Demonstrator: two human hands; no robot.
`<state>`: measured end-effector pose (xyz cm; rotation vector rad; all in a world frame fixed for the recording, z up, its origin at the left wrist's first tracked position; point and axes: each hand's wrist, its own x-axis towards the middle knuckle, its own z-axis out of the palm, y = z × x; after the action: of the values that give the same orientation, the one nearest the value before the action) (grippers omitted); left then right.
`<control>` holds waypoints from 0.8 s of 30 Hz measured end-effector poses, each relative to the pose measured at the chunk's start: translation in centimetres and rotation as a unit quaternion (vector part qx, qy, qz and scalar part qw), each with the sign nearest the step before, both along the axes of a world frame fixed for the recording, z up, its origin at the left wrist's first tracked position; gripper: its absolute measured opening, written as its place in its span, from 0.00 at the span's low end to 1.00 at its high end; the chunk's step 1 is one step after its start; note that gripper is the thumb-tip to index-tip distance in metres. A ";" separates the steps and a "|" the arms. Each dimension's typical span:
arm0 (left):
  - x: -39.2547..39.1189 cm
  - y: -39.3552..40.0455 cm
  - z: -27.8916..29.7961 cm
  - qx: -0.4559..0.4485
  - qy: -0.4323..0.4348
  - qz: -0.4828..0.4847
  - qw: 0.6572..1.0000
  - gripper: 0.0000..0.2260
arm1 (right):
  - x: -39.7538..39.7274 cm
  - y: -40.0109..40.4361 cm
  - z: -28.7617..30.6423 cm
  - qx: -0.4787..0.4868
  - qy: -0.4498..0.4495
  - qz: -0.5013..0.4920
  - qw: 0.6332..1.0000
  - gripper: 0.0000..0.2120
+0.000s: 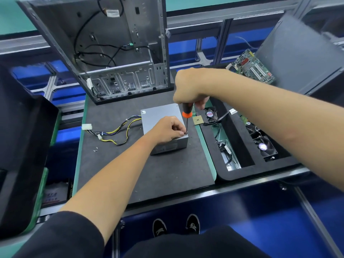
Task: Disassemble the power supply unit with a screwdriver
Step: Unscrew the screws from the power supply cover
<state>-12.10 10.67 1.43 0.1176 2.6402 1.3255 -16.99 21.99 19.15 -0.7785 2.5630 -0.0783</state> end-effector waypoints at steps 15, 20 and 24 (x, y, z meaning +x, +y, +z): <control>-0.1 -0.3 0.1 -0.001 0.018 -0.033 0.999 0.05 | -0.1 1.1 0.7 0.071 0.031 0.236 0.969 0.07; 0.0 -0.3 0.2 -0.006 0.019 -0.038 0.999 0.05 | -0.6 1.3 0.9 0.085 0.079 0.287 0.951 0.11; 0.1 -0.2 0.1 -0.010 0.020 -0.033 0.999 0.03 | -0.9 1.5 1.0 0.078 0.072 0.280 0.954 0.09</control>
<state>-12.03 10.52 1.48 0.2292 2.6574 1.2898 -17.87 23.48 20.19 -1.4546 2.3367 0.3667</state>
